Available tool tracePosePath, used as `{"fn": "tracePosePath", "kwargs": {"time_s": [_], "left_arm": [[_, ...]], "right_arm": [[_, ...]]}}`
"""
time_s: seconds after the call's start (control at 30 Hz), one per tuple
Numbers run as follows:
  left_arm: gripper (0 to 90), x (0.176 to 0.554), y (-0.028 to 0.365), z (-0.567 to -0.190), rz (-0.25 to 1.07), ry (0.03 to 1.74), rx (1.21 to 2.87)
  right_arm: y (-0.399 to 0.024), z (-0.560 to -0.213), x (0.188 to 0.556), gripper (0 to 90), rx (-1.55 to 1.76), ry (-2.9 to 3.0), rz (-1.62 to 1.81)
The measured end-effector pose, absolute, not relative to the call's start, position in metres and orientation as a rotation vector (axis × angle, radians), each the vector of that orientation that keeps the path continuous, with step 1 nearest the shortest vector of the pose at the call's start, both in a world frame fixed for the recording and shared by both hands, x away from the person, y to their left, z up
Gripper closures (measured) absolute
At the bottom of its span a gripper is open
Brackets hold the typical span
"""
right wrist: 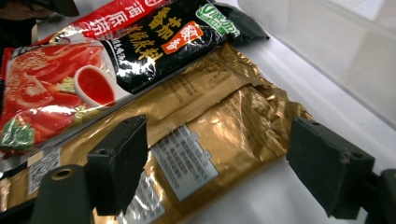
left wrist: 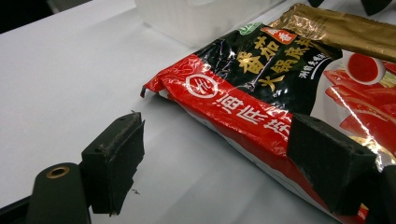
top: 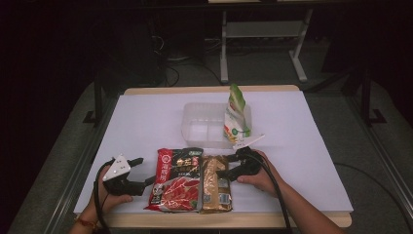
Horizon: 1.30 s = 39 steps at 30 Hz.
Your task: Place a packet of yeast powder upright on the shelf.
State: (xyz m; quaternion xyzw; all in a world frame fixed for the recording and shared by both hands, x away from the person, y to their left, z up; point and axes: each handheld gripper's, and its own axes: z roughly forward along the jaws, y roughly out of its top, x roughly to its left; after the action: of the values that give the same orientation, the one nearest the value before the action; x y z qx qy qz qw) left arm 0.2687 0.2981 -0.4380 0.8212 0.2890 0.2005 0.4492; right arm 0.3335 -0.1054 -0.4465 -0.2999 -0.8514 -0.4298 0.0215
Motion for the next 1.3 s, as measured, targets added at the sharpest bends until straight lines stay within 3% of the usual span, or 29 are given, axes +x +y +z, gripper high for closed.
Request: {"fn": "tracePosePath", "kwargs": {"time_s": [0.4, 0.53, 0.7, 0.8, 0.87, 1.17, 1.3], "left_arm": [[18.6, 0.269, 0.298, -0.439, 0.490, 0.713, 2.038], [18.7, 0.269, 0.297, -0.439, 0.485, 0.709, 2.043], [18.6, 0.269, 0.296, -0.440, 0.479, 0.710, 2.041], [18.7, 0.269, 0.296, -0.439, 0.481, 0.702, 2.045], [18.9, 0.270, 0.297, -0.438, 0.475, 0.710, 2.033], [18.9, 0.269, 0.299, -0.438, 0.474, 0.709, 2.034], [18.9, 0.269, 0.298, -0.439, 0.480, 0.701, 2.048]], "right_arm": [[-0.097, -0.453, 0.349, 11.3, -1.024, -2.614, -1.255], [-0.089, -0.453, 0.348, 1.9, -1.000, -2.642, -1.230], [-0.082, -0.453, 0.344, 1.9, -0.960, -2.707, -1.205], [-0.081, -0.452, 0.342, 6.2, -0.950, -2.714, -1.195], [-0.080, -0.451, 0.340, 17.2, -0.927, -2.691, -1.209], [-0.088, -0.447, 0.342, 48.6, -0.965, -2.589, -1.281], [-0.094, -0.444, 0.341, 57.3, -0.992, -2.537, -1.334]]}}
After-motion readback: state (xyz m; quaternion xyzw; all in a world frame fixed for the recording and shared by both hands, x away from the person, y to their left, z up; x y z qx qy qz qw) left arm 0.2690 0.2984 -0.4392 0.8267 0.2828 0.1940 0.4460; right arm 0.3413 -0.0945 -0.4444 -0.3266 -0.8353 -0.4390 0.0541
